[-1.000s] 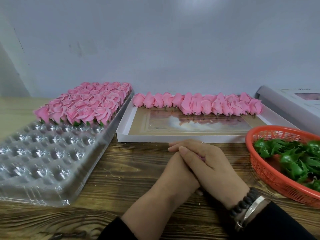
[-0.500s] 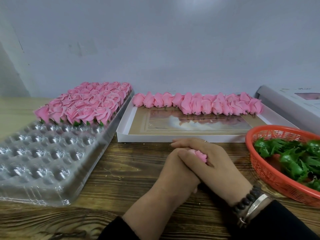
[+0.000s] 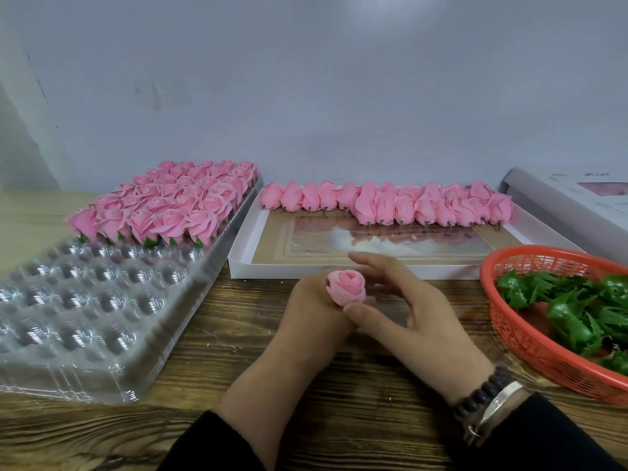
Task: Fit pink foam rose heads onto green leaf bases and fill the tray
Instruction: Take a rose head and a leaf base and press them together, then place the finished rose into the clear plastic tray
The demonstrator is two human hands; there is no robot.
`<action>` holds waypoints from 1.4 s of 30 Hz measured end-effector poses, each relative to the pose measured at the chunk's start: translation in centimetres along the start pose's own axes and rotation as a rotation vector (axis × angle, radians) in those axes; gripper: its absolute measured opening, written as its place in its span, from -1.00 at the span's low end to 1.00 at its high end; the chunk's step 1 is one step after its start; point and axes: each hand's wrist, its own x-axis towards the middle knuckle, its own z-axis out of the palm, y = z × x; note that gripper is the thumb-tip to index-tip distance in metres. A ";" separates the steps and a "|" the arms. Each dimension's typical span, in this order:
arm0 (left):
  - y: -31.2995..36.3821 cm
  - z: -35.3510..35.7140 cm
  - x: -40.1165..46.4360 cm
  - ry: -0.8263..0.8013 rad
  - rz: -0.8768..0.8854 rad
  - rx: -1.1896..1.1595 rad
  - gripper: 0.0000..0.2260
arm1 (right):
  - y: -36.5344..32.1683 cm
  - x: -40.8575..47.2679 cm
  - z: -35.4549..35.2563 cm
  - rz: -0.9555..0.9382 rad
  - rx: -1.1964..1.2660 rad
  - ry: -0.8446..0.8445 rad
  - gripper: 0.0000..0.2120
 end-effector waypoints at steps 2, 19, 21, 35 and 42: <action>-0.3 -0.2 0.1 0.039 -0.042 -0.017 -0.77 | -0.1 0.0 0.0 -0.071 -0.031 0.088 -0.62; -0.8 0.1 -0.1 0.024 -0.005 0.087 -0.85 | -0.9 0.2 -0.3 -0.133 -0.119 -0.063 -0.72; -0.9 0.2 -0.1 0.026 -0.013 0.074 -0.81 | -1.0 0.2 -0.3 -0.118 -0.120 -0.069 -0.74; -0.9 0.9 -0.1 0.139 0.061 0.129 -0.41 | 0.1 0.4 -0.2 -0.003 -0.040 0.184 -0.65; -0.1 1.3 -0.5 0.161 0.262 0.348 -0.67 | 0.4 0.6 -0.2 0.100 0.058 0.203 -0.62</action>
